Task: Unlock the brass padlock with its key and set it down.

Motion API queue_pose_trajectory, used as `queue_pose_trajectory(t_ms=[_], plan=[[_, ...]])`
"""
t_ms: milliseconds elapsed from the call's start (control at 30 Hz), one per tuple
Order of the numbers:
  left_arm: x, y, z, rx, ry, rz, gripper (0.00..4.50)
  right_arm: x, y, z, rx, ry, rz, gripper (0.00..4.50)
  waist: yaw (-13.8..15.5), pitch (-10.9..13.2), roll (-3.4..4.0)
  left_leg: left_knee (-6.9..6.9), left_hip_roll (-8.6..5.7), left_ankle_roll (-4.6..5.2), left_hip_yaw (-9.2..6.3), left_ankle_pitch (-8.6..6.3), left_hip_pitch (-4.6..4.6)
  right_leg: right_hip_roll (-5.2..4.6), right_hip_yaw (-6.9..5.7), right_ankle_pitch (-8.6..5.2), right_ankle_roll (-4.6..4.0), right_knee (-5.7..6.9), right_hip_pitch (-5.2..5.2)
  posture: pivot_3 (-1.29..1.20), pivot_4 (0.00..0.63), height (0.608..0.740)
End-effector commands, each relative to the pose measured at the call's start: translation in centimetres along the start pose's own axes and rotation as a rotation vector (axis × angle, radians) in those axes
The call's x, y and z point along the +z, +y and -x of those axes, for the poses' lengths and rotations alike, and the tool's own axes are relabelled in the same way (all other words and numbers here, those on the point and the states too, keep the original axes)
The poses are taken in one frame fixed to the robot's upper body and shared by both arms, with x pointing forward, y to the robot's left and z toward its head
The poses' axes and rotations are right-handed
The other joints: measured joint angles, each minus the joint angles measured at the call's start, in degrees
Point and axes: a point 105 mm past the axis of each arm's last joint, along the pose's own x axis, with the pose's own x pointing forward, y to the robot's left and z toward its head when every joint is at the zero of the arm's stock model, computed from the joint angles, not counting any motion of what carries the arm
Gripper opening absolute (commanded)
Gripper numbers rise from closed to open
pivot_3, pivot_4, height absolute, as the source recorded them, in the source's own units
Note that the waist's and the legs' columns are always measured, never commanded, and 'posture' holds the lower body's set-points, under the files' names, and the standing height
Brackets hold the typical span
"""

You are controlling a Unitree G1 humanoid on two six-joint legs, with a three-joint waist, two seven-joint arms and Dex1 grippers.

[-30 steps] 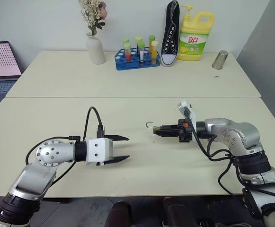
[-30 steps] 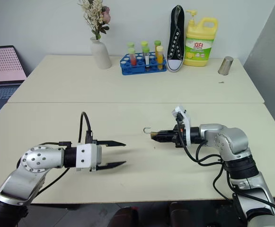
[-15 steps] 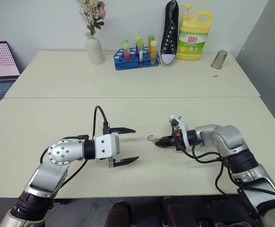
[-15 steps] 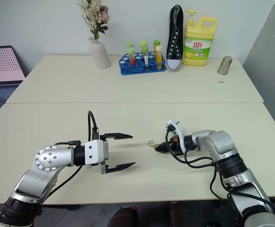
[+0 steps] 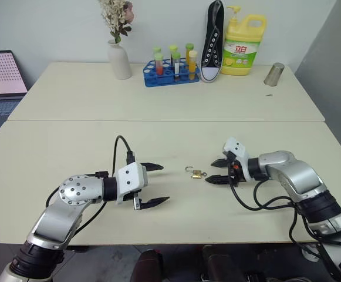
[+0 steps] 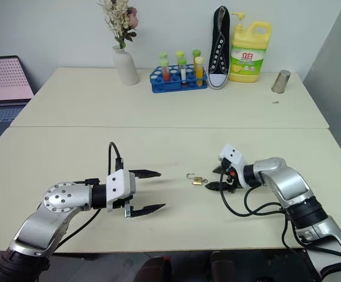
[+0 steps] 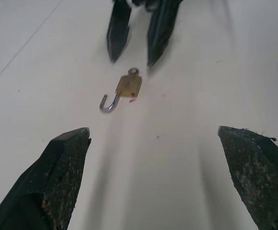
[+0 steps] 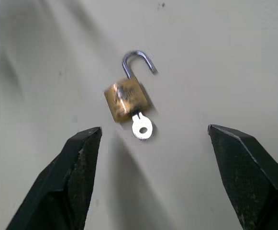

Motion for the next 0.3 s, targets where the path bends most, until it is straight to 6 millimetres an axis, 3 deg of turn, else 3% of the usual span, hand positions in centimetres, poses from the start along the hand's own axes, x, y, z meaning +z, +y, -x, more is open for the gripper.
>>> queue_pose_trajectory(t_ms=[33,133,300], plan=[[0.9,-0.1,1.1,0.008,-0.003,-0.014,4.50,3.3,1.0,2.5,0.033,-0.150,0.161,3.55,-0.16,0.01,0.01,-0.02,0.02,0.00,0.01,0.00,0.01,0.01,0.02,0.00,0.00,0.01,-0.01,0.00,0.150,0.740],[0.7,-0.9,1.7,-0.029,0.008,0.028,4.50,3.8,2.3,3.6,0.076,-0.195,0.285,3.55,-0.08,0.01,0.01,-0.06,0.04,0.00,-0.02,0.00,0.04,0.03,0.00,0.00,0.00,0.01,0.00,0.00,0.150,0.740],[0.8,-0.7,2.0,-0.001,-0.012,0.075,4.50,2.6,1.9,3.5,0.049,-0.149,0.356,3.55,-0.01,0.00,0.00,0.00,0.02,-0.01,-0.01,0.01,0.07,0.03,-0.01,0.00,0.00,0.01,0.07,0.00,0.150,0.740]])
